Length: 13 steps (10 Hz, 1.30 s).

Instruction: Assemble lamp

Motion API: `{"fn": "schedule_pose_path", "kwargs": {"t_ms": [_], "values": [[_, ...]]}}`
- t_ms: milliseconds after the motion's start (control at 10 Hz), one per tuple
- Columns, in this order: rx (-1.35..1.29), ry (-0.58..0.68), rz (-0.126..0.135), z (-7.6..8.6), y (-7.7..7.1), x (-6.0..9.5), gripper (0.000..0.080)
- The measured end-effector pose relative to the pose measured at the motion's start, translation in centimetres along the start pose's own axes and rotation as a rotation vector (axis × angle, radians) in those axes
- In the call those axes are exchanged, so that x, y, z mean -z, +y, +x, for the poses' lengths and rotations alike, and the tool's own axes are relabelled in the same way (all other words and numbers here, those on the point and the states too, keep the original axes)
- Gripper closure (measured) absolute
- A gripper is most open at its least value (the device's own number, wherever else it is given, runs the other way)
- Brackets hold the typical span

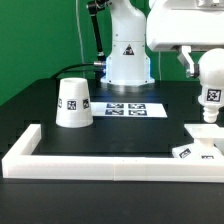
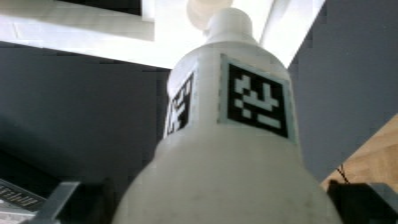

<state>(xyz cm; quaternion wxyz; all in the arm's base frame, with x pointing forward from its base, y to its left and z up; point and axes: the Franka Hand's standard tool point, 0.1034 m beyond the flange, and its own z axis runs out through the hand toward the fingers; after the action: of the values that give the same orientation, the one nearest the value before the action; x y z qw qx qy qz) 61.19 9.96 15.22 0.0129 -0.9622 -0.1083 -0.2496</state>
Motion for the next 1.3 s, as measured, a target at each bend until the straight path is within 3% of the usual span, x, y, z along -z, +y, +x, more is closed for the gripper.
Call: {"fn": "schedule_pose_path", "kwargs": {"t_ms": [300,1300], "values": [[0.026,-0.011,-0.007,-0.4,1.0,-0.9,0.022],[0.037,0.009,-0.008,-1.6,0.2,-2.3,0.022]]}}
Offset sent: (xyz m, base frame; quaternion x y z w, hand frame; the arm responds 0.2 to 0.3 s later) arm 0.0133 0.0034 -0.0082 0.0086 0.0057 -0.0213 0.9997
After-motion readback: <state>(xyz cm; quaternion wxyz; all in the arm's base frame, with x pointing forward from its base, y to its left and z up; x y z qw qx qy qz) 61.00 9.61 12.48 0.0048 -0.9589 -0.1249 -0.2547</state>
